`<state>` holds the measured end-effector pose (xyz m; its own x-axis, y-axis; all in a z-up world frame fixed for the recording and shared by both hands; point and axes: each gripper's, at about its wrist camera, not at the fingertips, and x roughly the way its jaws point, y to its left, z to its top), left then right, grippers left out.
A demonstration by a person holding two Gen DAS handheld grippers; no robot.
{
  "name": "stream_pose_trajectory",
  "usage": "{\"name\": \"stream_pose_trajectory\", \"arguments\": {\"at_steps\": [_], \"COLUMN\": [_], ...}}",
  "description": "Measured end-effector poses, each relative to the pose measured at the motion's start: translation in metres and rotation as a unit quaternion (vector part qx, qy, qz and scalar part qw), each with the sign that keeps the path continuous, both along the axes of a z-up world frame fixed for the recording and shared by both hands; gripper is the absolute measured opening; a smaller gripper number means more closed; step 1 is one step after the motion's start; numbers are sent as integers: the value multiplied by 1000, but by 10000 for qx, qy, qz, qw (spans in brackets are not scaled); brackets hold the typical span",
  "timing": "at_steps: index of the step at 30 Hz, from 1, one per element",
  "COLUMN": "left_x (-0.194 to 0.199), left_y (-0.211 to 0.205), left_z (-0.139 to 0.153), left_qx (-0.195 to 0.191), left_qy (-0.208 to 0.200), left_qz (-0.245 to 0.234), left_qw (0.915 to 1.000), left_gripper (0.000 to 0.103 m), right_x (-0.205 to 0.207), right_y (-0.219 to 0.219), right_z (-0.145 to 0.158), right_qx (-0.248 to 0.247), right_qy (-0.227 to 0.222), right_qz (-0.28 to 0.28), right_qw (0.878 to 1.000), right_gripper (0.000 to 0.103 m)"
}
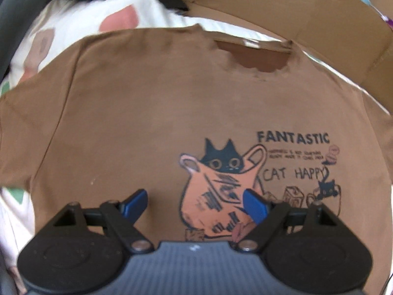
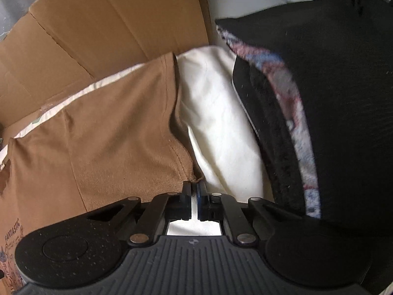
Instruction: Fold clothes
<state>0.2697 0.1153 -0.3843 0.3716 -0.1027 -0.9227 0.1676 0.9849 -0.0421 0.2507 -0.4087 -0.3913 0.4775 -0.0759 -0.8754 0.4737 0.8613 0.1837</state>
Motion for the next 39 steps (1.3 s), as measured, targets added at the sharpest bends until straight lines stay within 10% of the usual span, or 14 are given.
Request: {"name": "stream_pose_trajectory", "arguments": {"at_steps": [7,13,24,29,39], "left_x": [-2,-1,7,14,11], "left_y": [-8,-16,-50,-76,-156], "left_z": [-1,2,11,14,13], "left_qx": [-40,-77,-179,-288,-780], "left_qy": [51,41,-32,-58,16], "left_qz": [-72,-114,-557,-772,-1734], "left_qw": [10000,9999,9983,9966,9818], "left_gripper": [86,86,86,86,80], "right_x": [-8,-18,-1,3,-2], "right_y": [-15,-11,-23,-25,-34], "right_z": [-7,-6,-19,-17,6], "right_qx": [494,976,1179,1253,1513], "right_qy": [-28,-256,-174,-73,-353], "right_qz": [-147,-55,-729,-797,-876], "right_qw": [9987,9949,9902,9889,9840], "right_gripper": [1,37,37,8,5]}}
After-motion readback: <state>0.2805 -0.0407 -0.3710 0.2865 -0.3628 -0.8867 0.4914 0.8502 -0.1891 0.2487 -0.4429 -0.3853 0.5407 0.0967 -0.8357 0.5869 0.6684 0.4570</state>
